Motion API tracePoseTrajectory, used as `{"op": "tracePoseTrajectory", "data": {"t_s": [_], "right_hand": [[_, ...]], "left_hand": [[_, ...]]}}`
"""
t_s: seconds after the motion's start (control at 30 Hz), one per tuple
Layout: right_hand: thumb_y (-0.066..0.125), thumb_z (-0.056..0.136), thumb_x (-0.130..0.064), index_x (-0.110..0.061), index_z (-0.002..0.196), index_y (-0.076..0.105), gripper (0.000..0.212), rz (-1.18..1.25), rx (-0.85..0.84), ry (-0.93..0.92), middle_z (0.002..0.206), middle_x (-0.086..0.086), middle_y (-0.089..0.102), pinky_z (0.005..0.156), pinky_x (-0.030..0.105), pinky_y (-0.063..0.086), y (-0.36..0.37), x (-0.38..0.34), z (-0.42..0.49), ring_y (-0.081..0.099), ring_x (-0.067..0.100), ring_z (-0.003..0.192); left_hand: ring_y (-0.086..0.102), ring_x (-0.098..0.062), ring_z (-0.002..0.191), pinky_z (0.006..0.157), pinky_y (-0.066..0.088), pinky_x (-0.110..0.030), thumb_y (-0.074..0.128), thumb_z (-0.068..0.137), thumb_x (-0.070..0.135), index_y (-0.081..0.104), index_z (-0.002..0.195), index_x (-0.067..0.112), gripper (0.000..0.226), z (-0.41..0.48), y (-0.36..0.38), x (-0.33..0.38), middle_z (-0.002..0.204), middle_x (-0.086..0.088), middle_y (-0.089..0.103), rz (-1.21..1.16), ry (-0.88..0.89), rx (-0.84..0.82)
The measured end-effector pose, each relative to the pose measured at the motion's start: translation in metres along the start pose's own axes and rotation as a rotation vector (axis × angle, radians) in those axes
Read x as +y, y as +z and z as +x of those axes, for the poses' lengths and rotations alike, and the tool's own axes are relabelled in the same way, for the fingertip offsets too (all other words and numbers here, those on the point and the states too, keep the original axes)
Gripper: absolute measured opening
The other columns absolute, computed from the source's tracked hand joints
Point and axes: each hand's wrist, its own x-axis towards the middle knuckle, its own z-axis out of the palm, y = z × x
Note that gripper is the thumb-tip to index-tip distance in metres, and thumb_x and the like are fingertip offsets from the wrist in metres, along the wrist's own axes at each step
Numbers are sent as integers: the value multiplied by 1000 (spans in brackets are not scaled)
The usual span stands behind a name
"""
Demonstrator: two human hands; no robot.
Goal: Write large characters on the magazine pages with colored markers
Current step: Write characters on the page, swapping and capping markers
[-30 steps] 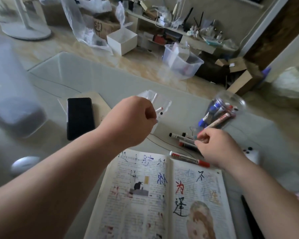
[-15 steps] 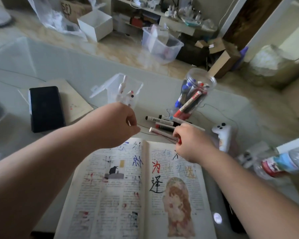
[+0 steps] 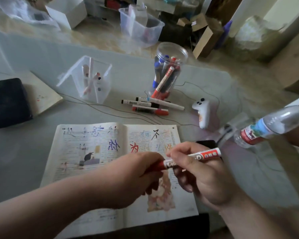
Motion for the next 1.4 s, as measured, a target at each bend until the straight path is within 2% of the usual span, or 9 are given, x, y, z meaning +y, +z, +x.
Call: {"op": "tracePoseTrajectory", "data": {"t_s": [0.2,0.33,0.43,0.67,0.83,1.0,1.17,1.23,1.4], "right_hand": [[74,89,-25,-16,81,68,14,-180,-46,-86,60,4,64,44,22,43,-10,16,-8,57,13,47],[72,87,-27,-20,73,63,17,-107,-30,-59,56,0,59,43,15,40,-14,17,-14,54,7,45],[72,90,-27,-24,66,60,27,-42,-22,-16,51,3,54,41,14,38,-19,17,-13,50,8,41],[67,87,-25,-24,64,59,25,37,-3,19,46,2,51,40,16,32,-28,26,-8,42,11,36],[66,87,-22,-21,65,60,23,70,-11,13,49,6,53,40,17,33,-33,28,-6,44,14,39],[63,77,-17,-16,65,67,13,69,254,-62,52,11,54,41,22,36,-60,33,12,48,19,42],[68,78,-19,-14,81,78,12,-231,268,-85,76,8,74,68,31,56,-81,50,22,70,21,71],[72,78,-25,-18,82,77,9,-448,239,-97,76,0,74,67,27,51,-82,57,20,67,14,71],[81,82,-14,-14,79,70,11,-533,219,-172,67,-10,68,56,14,42,-81,62,19,58,3,58]], "left_hand": [[53,6,82,70,40,-11,55,99,35,50,94,38,8,-2,19,5,92,38,52,74,43,71],[59,3,93,79,45,-17,39,103,47,53,106,33,20,7,33,10,99,23,61,-41,55,-14],[63,-9,97,86,49,-35,41,102,46,54,109,30,22,11,42,13,101,13,65,-118,99,7],[64,-16,96,87,50,-44,45,102,47,57,110,31,21,21,47,6,99,8,67,-128,87,-4],[65,-13,81,79,53,-43,45,96,62,55,113,41,29,26,52,0,88,8,67,-177,69,2],[55,0,61,60,47,-27,50,73,83,33,120,47,62,29,33,-12,74,10,62,-40,-166,-98],[54,-5,68,60,38,-19,59,89,61,19,137,45,65,33,33,-22,80,10,54,241,-334,-59],[53,-6,70,65,38,-21,62,88,61,16,141,46,71,35,32,-25,81,10,51,258,-352,-81],[52,-10,81,76,41,-25,63,86,62,13,145,49,79,38,33,-30,91,9,52,276,-357,-102]]}}
